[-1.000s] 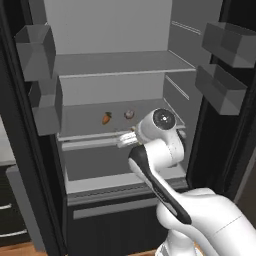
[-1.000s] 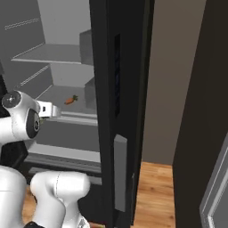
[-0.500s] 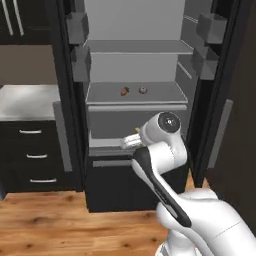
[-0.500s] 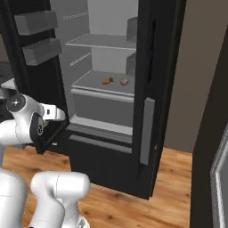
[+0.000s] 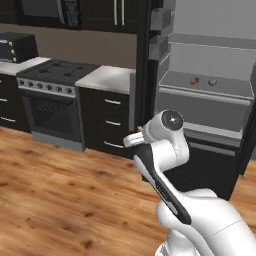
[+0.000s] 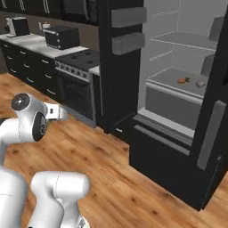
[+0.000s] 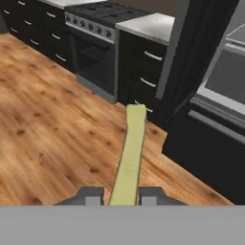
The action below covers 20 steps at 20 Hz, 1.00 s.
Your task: Pick the egg and butter from the fridge and place them by the bowl for mixing.
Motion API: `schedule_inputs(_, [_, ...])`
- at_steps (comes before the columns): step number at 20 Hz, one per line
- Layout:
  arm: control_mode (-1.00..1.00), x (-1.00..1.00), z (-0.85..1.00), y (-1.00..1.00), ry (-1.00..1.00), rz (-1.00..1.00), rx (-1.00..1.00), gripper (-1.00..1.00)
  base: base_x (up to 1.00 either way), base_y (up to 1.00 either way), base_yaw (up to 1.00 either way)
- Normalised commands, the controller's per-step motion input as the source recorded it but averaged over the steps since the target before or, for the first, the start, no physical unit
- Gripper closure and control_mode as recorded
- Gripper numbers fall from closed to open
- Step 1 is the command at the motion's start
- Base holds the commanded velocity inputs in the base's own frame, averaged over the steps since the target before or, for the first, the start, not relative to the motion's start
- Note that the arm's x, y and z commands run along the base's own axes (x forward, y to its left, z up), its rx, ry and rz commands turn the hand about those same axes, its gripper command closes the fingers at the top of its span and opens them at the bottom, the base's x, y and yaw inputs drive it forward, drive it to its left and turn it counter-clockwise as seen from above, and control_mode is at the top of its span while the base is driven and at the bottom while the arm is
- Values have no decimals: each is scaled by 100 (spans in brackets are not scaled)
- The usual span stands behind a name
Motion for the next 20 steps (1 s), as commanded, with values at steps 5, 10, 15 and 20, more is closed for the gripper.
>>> schedule_inputs(5, [100, 0, 0, 0, 0, 0, 0, 100, -44, 0, 83])
schedule_inputs(10, [100, 0, 0, 0, 0, 0, 0, 100, -7, 0, 99])
schedule_inputs(15, [100, 0, 0, 0, 0, 0, 0, 100, -5, 0, 100])
schedule_inputs(20, [100, 0, 0, 0, 0, 0, 0, 100, -7, 0, 100])
